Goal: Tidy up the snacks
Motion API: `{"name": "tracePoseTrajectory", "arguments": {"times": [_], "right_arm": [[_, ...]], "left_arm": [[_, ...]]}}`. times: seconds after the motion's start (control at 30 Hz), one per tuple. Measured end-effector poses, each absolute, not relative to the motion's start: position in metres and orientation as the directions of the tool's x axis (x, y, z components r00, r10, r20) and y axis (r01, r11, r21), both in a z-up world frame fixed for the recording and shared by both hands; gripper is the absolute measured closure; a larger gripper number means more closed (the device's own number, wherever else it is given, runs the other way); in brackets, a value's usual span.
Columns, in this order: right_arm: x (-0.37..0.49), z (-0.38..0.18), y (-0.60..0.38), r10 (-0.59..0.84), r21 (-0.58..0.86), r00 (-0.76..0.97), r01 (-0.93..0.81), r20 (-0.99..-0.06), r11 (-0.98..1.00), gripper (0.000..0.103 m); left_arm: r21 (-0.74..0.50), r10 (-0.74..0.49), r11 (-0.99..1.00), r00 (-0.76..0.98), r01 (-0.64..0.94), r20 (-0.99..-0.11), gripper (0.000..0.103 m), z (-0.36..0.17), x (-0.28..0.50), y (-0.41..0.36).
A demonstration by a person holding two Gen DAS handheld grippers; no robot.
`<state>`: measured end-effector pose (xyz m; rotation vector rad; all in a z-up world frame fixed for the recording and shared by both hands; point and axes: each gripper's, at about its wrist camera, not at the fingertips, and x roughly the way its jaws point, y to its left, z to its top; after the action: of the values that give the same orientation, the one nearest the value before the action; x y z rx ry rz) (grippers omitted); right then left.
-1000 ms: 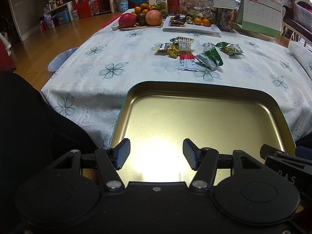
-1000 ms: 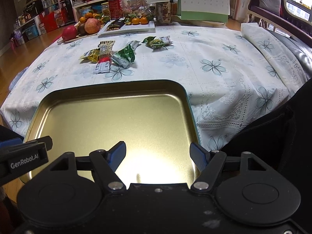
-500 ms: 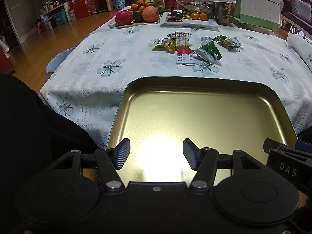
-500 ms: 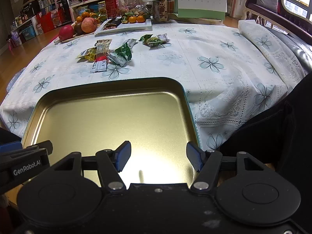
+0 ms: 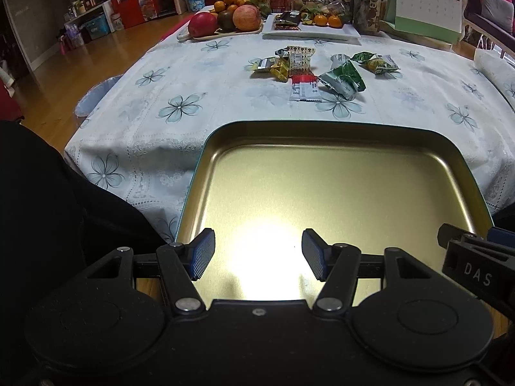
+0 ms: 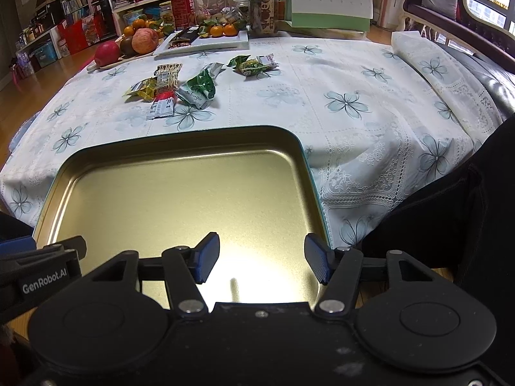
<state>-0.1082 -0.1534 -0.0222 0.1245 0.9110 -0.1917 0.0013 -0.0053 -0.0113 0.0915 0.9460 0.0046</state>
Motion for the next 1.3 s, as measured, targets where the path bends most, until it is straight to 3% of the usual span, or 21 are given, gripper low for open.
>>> {"name": "tracePoseTrajectory", "arguments": {"times": [0.13, 0.33, 0.73, 1.3], "right_arm": [[-0.109, -0.023, -0.154, -0.108, 0.028, 0.598, 0.214, -0.794, 0.977, 0.048], [-0.109, -0.021, -0.155, -0.090, 0.046, 0.591, 0.210, -0.801, 0.977, 0.050], [-0.094, -0.016, -0.170, 0.055, 0.182, 0.502, 0.207, -0.863, 0.961, 0.050], [-0.022, 0.003, -0.182, 0.154, 0.227, 0.410, 0.135, -0.899, 0.965, 0.050]], "left_arm": [[0.094, 0.046, 0.994, 0.577, 0.055, -0.816, 0.040, -0.012, 0.001, -0.008], [0.073, 0.018, 0.994, 0.532, 0.083, -0.847, 0.043, -0.012, 0.001, -0.008], [0.011, -0.038, 0.995, 0.489, 0.097, -0.871, 0.044, 0.003, 0.013, -0.001], [-0.012, -0.074, 0.989, 0.427, 0.147, -0.901, 0.044, 0.032, 0.091, 0.002]]}}
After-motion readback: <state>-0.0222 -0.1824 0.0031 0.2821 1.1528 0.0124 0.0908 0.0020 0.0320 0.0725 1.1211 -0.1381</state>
